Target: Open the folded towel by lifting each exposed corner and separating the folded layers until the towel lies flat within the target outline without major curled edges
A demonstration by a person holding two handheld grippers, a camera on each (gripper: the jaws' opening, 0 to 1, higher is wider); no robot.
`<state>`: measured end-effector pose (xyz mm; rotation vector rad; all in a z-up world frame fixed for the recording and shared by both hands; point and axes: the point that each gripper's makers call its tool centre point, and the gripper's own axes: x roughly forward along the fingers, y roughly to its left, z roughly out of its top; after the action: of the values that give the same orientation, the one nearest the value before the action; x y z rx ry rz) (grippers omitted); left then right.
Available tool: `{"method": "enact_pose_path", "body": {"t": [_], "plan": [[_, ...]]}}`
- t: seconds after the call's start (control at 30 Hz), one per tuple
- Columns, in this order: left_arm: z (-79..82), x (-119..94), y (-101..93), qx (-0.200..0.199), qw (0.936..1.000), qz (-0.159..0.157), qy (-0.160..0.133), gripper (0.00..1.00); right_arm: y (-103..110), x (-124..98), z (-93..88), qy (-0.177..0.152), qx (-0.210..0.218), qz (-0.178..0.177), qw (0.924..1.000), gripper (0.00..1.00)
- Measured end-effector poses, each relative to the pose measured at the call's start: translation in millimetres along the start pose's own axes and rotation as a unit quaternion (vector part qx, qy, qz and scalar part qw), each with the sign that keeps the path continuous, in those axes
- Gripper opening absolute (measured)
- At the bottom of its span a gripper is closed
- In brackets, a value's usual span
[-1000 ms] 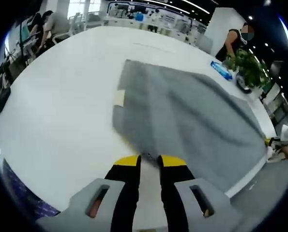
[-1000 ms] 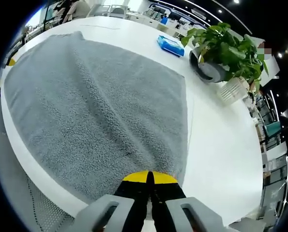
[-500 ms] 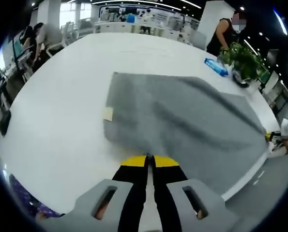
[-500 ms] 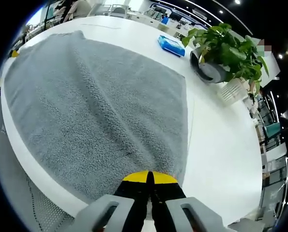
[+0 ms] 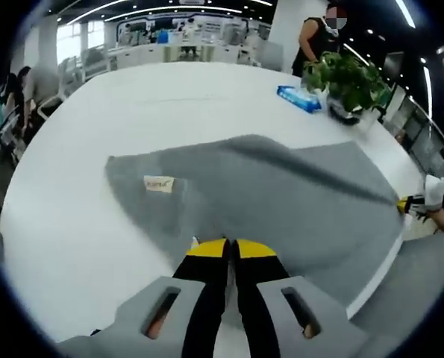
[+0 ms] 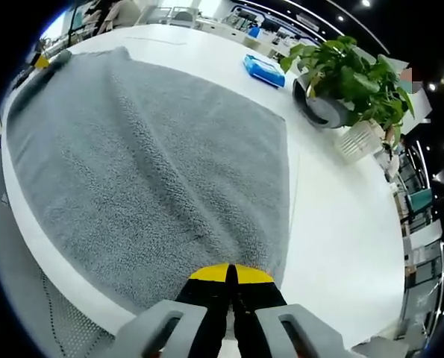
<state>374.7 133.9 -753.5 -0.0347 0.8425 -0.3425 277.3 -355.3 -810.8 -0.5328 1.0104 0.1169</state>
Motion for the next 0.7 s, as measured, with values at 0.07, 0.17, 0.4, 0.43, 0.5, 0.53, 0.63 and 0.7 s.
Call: {"method": "enact_pose_path", "body": {"t": [0.07, 0.17, 0.4, 0.43, 0.5, 0.53, 0.63, 0.7], "plan": [[-0.5, 8, -4.8, 0.008, 0.9999, -0.004, 0.006, 0.03, 0, 0, -0.4, -0.001, 0.002, 0.001, 1.0000, 0.00], [-7.6, 21, -6.4, 0.019, 0.9997, -0.005, 0.017, 0.03, -1, 1, -0.6, -0.001, 0.004, 0.001, 1.0000, 0.00], [-24.1, 33, -4.2, -0.002, 0.9998, -0.015, 0.016, 0.03, -1, 0, -0.9, -0.002, 0.005, 0.001, 1.0000, 0.00], [-23.5, 32, -3.5, -0.007, 0.9998, -0.018, 0.009, 0.04, -1, 0, -0.9, -0.002, 0.007, 0.001, 1.0000, 0.00], [-21.4, 27, -2.9, -0.015, 0.9996, -0.024, 0.002, 0.05, -1, 0, -0.8, -0.002, 0.009, 0.001, 1.0000, 0.00], [-20.0, 24, -3.2, -0.017, 0.9995, -0.026, -0.002, 0.05, -1, 0, -0.7, -0.002, 0.010, 0.001, 1.0000, 0.00], [-7.4, 10, -1.4, -0.003, 0.9991, -0.022, -0.035, 0.09, -1, 0, -0.7, -0.003, 0.015, 0.002, 0.9999, 0.00], [-6.0, 2, 7.1, -0.002, 0.9991, -0.006, -0.041, 0.11, -1, 0, -0.6, -0.004, 0.017, 0.003, 0.9998, 0.00]]}}
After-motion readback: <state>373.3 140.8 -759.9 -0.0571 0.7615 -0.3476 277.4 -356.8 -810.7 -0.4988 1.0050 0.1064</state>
